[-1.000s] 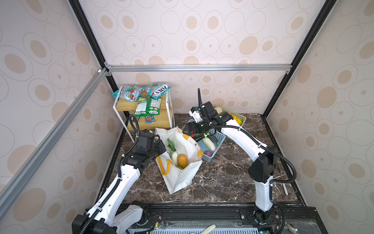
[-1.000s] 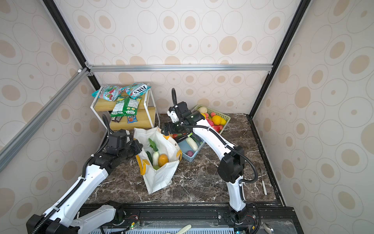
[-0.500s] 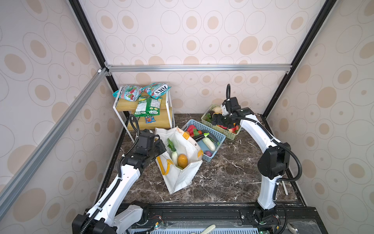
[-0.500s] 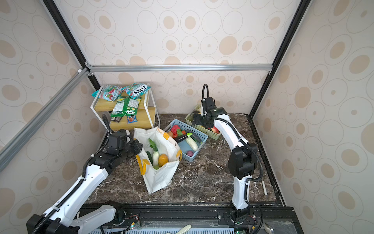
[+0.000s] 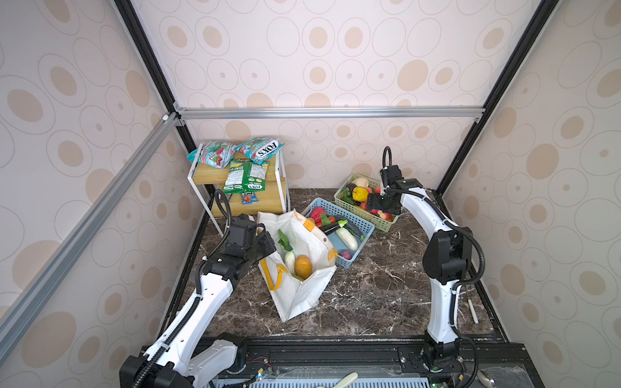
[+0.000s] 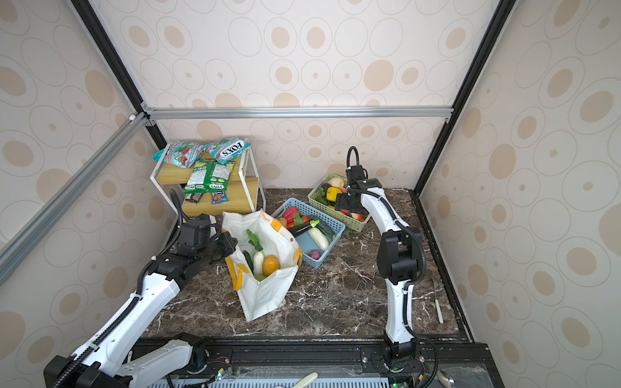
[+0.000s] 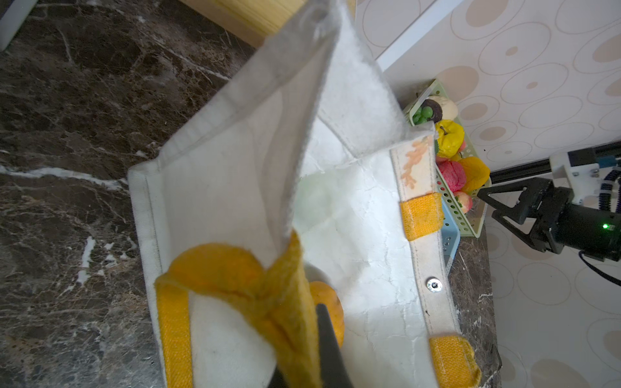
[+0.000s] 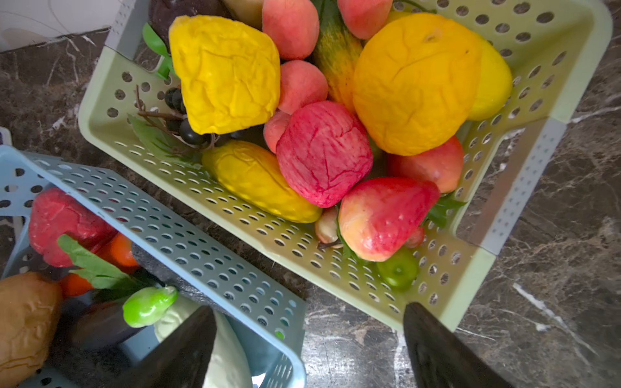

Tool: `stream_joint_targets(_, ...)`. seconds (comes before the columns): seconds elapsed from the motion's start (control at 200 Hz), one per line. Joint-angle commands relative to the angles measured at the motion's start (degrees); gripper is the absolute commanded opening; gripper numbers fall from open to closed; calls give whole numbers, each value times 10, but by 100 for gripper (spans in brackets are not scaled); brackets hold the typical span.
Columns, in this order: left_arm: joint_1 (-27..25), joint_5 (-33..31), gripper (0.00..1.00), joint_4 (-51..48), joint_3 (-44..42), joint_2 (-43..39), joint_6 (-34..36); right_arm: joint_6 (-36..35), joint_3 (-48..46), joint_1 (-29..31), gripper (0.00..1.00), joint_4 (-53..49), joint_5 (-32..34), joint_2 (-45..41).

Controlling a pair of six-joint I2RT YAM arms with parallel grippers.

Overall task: Place the food into the grocery bag and tie it
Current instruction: 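Move the right gripper over the green fruit basket, then lower the right gripper onto the red peach and close it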

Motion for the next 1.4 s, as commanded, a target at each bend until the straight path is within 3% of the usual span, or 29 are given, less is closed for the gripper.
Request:
stream_joint_targets(0.0, -2, -5, 0, 15, 16, -1, 16, -8, 30, -4, 88, -14, 23, 17)
stream_joint_targets(0.34, -2, -13, 0, 13, 11, -5, 17, 11, 54, -36, 72, -20, 32, 55)
stream_joint_targets(0.855, -2, -14, 0, 17, 13, -9, 15, 17, 121, -49, 73, -41, 24, 128)
stream_joint_targets(1.195, -2, -21, 0, 11, 4, -20, 9, 22, 103, -50, 78, -39, 17, 142)
stream_joint_targets(1.396, -2, -21, 0, 13, 5, -19, 8, 21, 96, -50, 73, -43, 6, 138)
